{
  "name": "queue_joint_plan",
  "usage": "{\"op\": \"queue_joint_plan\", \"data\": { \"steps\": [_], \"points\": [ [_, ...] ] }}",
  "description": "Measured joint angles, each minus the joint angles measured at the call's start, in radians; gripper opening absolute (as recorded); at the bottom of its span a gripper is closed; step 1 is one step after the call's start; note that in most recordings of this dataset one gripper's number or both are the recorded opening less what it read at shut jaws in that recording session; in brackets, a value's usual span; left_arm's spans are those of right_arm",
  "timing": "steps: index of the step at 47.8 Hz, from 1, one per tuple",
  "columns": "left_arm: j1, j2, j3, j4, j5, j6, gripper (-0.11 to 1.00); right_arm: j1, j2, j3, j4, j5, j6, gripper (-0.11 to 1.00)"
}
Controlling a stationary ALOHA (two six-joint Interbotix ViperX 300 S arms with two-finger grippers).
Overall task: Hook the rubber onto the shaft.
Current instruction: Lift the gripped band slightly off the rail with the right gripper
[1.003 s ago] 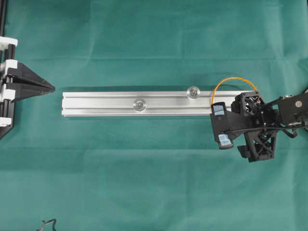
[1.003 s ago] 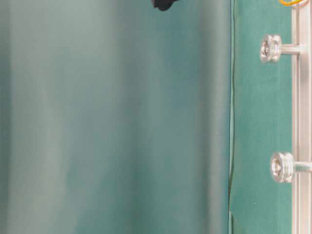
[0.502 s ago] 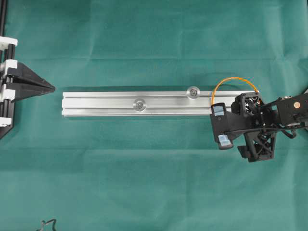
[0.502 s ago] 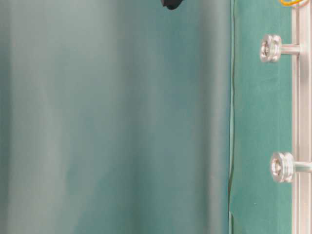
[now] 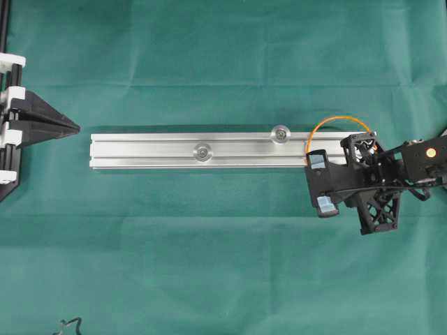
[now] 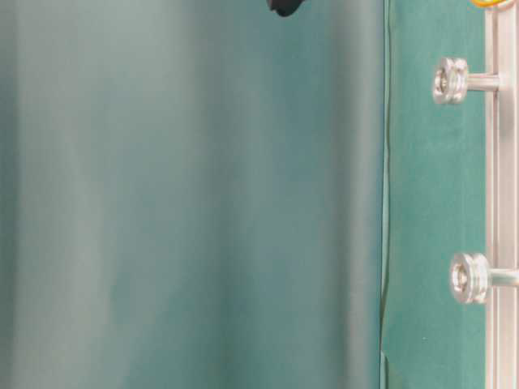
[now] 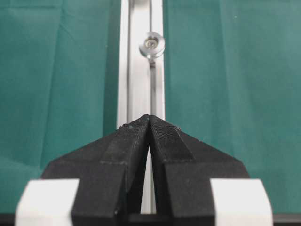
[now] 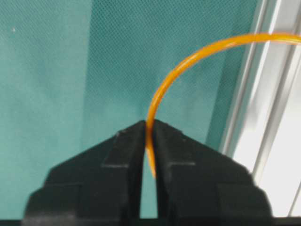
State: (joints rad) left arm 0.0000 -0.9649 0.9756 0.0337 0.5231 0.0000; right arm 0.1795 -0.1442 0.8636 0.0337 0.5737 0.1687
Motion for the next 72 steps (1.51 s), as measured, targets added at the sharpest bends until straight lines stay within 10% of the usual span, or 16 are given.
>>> {"op": "queue_joint_plan", "data": {
  "steps": [38,72],
  "points": [
    [0.000,0.000,0.000,0.000,0.000,0.000,0.00,0.000,-0.012,-0.009,-0.008,0.014,0.003,0.07],
    [0.000,0.000,0.000,0.000,0.000,0.000,0.00,0.002,-0.146,-0.236,-0.110,0.411,0.002,0.07]
  ]
}}
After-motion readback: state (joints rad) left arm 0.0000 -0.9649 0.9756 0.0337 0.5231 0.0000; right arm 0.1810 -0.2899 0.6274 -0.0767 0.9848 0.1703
